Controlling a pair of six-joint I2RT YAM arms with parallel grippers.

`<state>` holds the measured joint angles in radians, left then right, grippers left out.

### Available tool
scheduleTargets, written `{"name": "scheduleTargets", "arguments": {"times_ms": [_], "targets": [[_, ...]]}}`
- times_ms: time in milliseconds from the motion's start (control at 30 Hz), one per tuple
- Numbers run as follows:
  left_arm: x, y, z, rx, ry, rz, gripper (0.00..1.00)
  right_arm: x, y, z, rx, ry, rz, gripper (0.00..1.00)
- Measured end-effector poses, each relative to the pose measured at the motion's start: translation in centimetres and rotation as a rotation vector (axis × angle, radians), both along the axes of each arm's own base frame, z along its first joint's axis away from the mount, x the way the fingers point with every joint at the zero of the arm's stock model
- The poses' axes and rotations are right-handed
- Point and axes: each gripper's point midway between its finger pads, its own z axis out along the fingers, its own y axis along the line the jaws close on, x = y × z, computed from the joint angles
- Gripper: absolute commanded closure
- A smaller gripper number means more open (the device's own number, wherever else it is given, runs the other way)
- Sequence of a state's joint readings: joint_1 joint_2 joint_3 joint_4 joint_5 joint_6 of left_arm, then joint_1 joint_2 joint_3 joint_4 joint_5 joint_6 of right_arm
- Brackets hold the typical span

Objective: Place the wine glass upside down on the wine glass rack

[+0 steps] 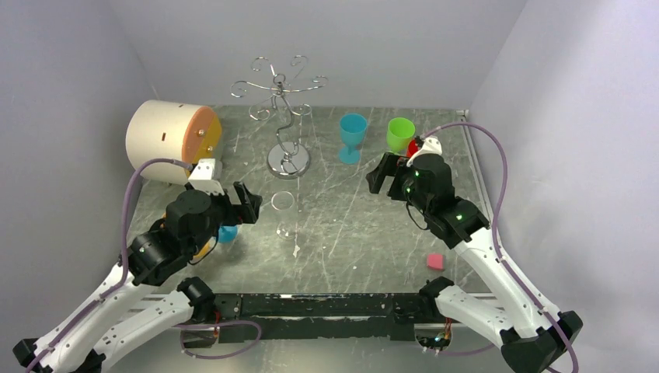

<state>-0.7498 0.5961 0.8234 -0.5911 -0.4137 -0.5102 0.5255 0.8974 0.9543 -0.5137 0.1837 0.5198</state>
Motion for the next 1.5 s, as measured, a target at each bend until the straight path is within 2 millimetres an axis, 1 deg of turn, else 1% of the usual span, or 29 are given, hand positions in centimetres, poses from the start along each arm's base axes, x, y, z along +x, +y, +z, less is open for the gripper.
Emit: {"name": "scheduleTargets", "arguments": {"times_ms": [100,200,400,500,567,633,733,833,933,1033,1100,1167,1400,1500], "targets": [[0.0,-0.2,0.1,0.006,-0.006,-0.019,0.01,0.0,-0.1,0.1,0.0,-0.003,-0.003,0.0],[-0.1,-0.4,0.7,0.0,-0.03,-0.039,0.01,-0.1,0.0,0.3,0.01,-0.016,0.006,0.0],[-0.5,-0.8,1.4,-0.003,-0.063,-0.088,0.01,-0.5,1.2,0.0,0.034,-0.01,0.073,0.0],[-0.9,-0.7,1.6,-0.011,-0.08,-0.1,0.01,-0.4,2.1,-0.1,0.049,0.001,0.108,0.05],[-1.0,-0.5,1.5,-0.015,-0.086,-0.1,0.01,-0.5,2.8,-0.2,0.066,0.005,0.142,0.11],[-1.1,-0.3,1.6,-0.018,-0.092,-0.096,0.01,-0.7,3.8,-0.3,0.091,0.005,0.192,0.17],[-1.3,0.1,1.6,-0.02,-0.102,-0.084,0.01,-1.1,5.1,-0.6,0.117,0.019,0.262,0.29],[-1.3,0.4,1.9,-0.025,-0.113,-0.074,0.0,-1.1,6.7,-1.3,0.115,0.047,0.311,0.39],[-1.5,0.6,2.1,-0.031,-0.123,-0.069,0.0,-1.5,8.7,-2.2,0.1,0.086,0.35,0.41],[-1.4,0.9,2.0,-0.026,-0.122,-0.055,0.01,-2.2,11.0,-2.8,0.09,0.113,0.387,0.45],[-1.4,1.0,1.8,-0.02,-0.118,-0.051,0.01,-2.7,12.1,-2.9,0.081,0.122,0.401,0.49],[-1.3,1.0,1.7,-0.014,-0.112,-0.05,0.01,-2.9,13.5,-2.5,0.078,0.12,0.406,0.52],[-0.9,0.6,0.7,0.016,-0.078,-0.053,0.02,-3.2,16.7,-1.4,0.107,0.118,0.372,0.51],[-0.8,0.4,0.4,0.025,-0.067,-0.056,0.03,-3.3,18.5,-1.2,0.107,0.126,0.37,0.49]]}}
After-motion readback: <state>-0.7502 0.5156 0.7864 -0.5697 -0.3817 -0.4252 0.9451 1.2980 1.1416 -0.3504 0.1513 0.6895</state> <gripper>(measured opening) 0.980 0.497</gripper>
